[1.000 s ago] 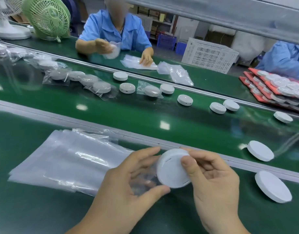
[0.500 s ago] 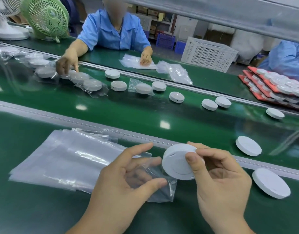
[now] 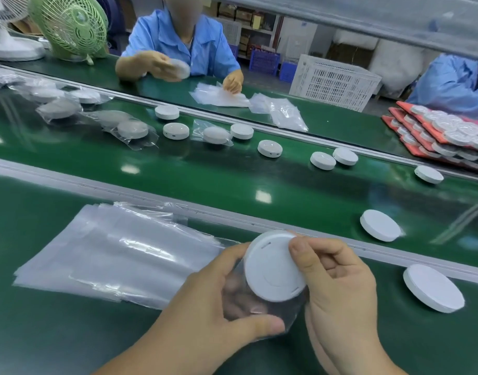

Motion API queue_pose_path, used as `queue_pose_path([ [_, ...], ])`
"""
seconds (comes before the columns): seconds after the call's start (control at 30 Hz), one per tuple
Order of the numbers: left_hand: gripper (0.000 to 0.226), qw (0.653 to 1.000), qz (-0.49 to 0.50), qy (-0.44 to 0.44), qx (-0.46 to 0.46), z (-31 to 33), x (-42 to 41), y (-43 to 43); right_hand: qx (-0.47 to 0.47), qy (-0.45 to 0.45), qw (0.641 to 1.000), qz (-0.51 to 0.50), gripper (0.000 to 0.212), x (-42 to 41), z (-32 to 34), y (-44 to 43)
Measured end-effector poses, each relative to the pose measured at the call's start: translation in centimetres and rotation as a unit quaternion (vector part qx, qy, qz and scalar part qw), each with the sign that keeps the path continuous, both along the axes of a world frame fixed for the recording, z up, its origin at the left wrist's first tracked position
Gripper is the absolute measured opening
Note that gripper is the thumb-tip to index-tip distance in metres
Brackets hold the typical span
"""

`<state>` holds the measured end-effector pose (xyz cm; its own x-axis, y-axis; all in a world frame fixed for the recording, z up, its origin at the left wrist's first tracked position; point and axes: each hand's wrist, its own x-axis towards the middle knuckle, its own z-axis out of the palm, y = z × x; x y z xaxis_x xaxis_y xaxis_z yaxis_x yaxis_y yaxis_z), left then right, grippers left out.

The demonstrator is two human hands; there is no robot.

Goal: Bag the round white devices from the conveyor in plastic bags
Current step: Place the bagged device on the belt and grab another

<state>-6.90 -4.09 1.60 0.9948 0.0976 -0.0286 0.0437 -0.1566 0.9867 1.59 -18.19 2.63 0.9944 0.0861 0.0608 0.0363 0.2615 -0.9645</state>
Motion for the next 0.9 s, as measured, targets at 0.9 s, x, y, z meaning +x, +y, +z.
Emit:
queue_pose_path([
  [0.9,0.028,0.906,0.138,-0.127,0.38,-2.0,0.5,2.7,-0.362,-0.687,0.625,0.077,0.048,5.0,-3.0,-6.0],
])
